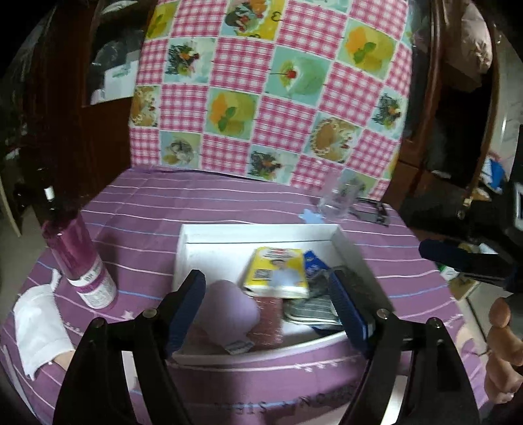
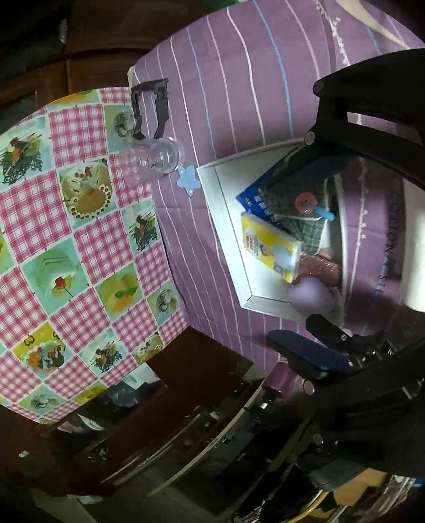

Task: Organize soft objects
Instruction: 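Open both grippers to drop the pillow and yellow packet into the box, then move both grippers to the blue packet beside the paper towel roll, then grasp the blue packet with the left gripper and lift it, then carry the blue packet into the white box and open the left gripper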

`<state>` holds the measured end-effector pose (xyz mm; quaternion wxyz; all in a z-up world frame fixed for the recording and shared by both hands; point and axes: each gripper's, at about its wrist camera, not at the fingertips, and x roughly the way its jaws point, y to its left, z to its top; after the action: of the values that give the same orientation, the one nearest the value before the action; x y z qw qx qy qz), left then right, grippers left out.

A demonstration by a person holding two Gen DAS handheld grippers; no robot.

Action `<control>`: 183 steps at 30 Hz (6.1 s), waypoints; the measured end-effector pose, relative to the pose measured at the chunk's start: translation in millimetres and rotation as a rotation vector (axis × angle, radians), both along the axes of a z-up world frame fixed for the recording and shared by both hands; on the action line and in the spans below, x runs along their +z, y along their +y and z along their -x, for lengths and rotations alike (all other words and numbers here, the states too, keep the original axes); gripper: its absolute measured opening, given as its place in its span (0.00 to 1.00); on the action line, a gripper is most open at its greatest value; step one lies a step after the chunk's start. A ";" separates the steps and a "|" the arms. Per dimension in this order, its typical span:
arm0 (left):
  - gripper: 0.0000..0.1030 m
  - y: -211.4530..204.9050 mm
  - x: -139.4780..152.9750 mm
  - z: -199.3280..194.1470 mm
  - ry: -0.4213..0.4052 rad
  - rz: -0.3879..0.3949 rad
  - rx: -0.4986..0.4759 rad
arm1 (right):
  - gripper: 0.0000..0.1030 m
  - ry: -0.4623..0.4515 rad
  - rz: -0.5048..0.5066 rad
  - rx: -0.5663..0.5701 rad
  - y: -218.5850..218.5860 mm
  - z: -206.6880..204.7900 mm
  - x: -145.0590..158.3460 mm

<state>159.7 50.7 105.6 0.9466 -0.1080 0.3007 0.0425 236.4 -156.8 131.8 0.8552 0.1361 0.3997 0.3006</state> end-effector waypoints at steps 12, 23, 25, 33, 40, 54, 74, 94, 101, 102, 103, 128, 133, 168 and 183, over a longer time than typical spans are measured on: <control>0.76 -49.3 -0.2 19.5 0.016 -0.079 -0.123 | 0.82 -0.049 0.084 -0.022 -71.0 46.6 -10.7; 0.76 -81.8 -2.7 68.7 0.044 -0.053 -0.178 | 0.82 -0.024 0.091 -0.076 -131.4 86.1 -53.6; 0.76 -85.9 -6.1 77.6 0.043 -0.049 -0.182 | 0.82 -0.023 0.093 -0.082 -138.0 92.0 -60.6; 0.76 -97.7 -23.2 110.2 0.050 -0.032 -0.247 | 0.82 0.019 0.051 -0.090 -163.6 89.6 -88.8; 0.63 -112.5 -36.1 123.6 0.045 -0.004 -0.338 | 0.82 0.115 0.041 -0.043 -159.4 82.8 -110.3; 0.54 -141.1 -79.6 107.6 0.295 0.075 -0.462 | 0.57 0.228 0.109 -0.027 -149.3 87.1 -121.8; 0.07 -144.1 -74.6 106.7 0.229 0.156 -0.487 | 0.31 0.232 0.049 0.090 -134.9 110.6 -108.6; 0.04 -147.4 -45.1 128.1 0.068 0.103 -0.533 | 0.09 -0.072 0.034 0.050 -125.3 144.8 -61.5; 0.04 -146.2 -27.9 139.1 -0.034 0.005 -0.487 | 0.10 -0.189 0.105 0.031 -111.7 157.2 -50.3; 0.04 -146.1 -24.8 140.9 -0.049 -0.007 -0.480 | 0.09 -0.196 0.114 0.026 -108.4 157.4 -48.5; 0.04 -146.1 -20.4 143.0 -0.068 -0.028 -0.467 | 0.10 -0.197 0.121 0.021 -105.7 157.2 -47.0; 0.04 -37.8 56.6 86.8 -0.125 0.090 -0.146 | 0.10 -0.110 0.125 0.050 -5.1 91.2 23.5; 0.04 -10.2 48.7 45.5 -0.095 0.192 -0.102 | 0.10 -0.012 0.039 0.061 5.7 50.1 15.3; 0.07 23.5 -62.4 -38.6 0.135 0.083 0.170 | 0.10 0.086 0.080 0.020 5.5 -5.0 -39.7; 0.07 19.1 -68.5 -43.4 0.184 0.283 -0.001 | 0.10 0.109 0.107 0.057 15.0 -5.1 -49.3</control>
<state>203.1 69.8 37.0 0.8904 -0.2358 0.3892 0.0091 241.5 -141.8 82.5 0.8294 0.0949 0.4649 0.2949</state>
